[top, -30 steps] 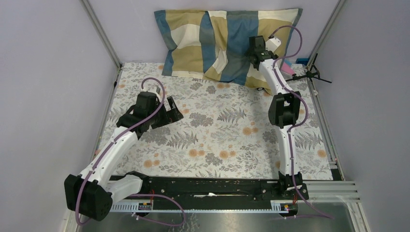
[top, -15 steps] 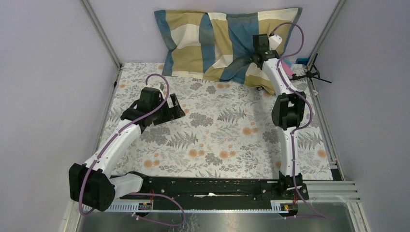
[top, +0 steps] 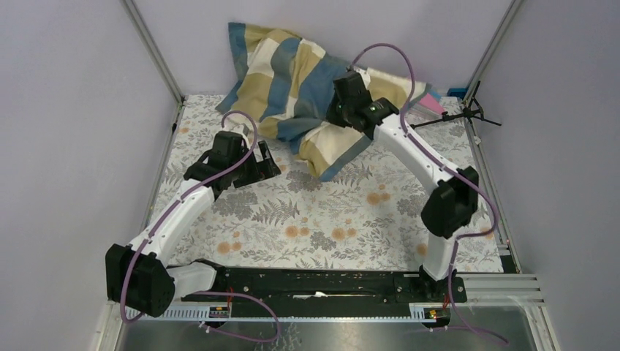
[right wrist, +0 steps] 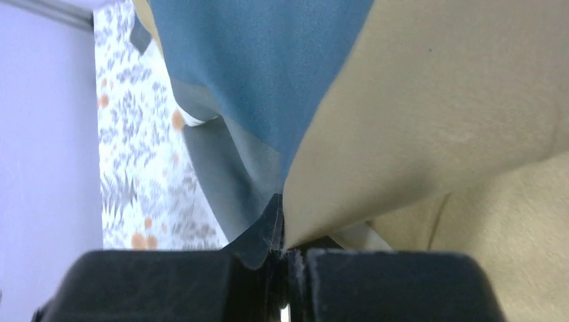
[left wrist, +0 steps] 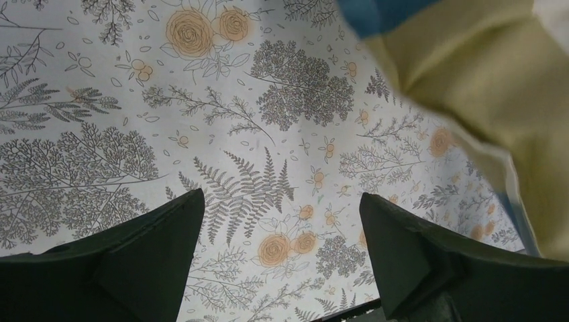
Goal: Remove the pillowcase from the pillow
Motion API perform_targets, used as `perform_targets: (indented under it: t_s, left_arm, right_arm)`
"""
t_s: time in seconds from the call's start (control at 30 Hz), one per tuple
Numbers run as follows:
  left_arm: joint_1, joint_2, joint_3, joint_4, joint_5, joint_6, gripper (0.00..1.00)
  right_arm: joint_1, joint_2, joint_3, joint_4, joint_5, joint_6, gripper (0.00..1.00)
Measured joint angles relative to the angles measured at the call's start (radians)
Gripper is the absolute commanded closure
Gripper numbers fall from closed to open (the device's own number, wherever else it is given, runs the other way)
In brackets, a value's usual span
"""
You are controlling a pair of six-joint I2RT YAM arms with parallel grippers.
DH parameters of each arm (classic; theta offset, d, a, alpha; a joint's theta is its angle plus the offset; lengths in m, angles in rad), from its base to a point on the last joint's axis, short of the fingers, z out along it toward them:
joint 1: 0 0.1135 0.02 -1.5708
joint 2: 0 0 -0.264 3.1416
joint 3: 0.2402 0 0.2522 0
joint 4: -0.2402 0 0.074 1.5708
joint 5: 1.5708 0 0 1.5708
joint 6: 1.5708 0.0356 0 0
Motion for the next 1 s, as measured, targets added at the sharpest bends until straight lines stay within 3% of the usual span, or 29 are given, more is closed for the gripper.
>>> perform_targets:
  t_s: [0.4, 0.53, 0.57, 0.63, 0.67, 0.7, 0.77, 1.0]
  left_arm:
    - [0.0, -0.264, -0.132, -0.06, -0.003, -0.047, 0.06]
    - [0.0, -0.348, -0.159, -0.09, 0.005, -0.063, 0.06]
    - [0.0, -0.359, -0.16, -0.096, 0.01, -0.066, 0.06]
    - [0.0, -0.371, -0.16, -0.1, 0.018, -0.068, 0.06]
    - [0.0, -0.373, -0.16, -0.102, 0.021, -0.068, 0.06]
    - [0.0, -0.374, -0.16, -0.104, 0.024, -0.068, 0.06]
    - [0.0, -0.369, -0.16, -0.108, 0.029, -0.067, 0.05]
    - [-0.024, -0.295, -0.132, -0.105, 0.032, -0.049, 0.06]
  right_arm:
    - [-0.01, -0.53, -0.671, 0.001, -0.06, 0.132, 1.0]
    - [-0.02, -0.737, -0.812, -0.043, -0.018, 0.107, 0.98]
    - [-0.033, -0.774, -0.817, -0.069, -0.006, 0.093, 0.85]
    - [-0.074, -0.827, -0.816, -0.104, 0.012, 0.06, 0.46]
    - [-0.1, -0.846, -0.812, -0.117, 0.025, 0.041, 0.31]
    - [-0.122, -0.857, -0.804, -0.128, 0.032, 0.023, 0.23]
    - [-0.154, -0.856, -0.771, -0.158, 0.036, -0.014, 0.17]
    - [-0.158, -0.754, -0.596, -0.259, -0.011, -0.051, 0.18]
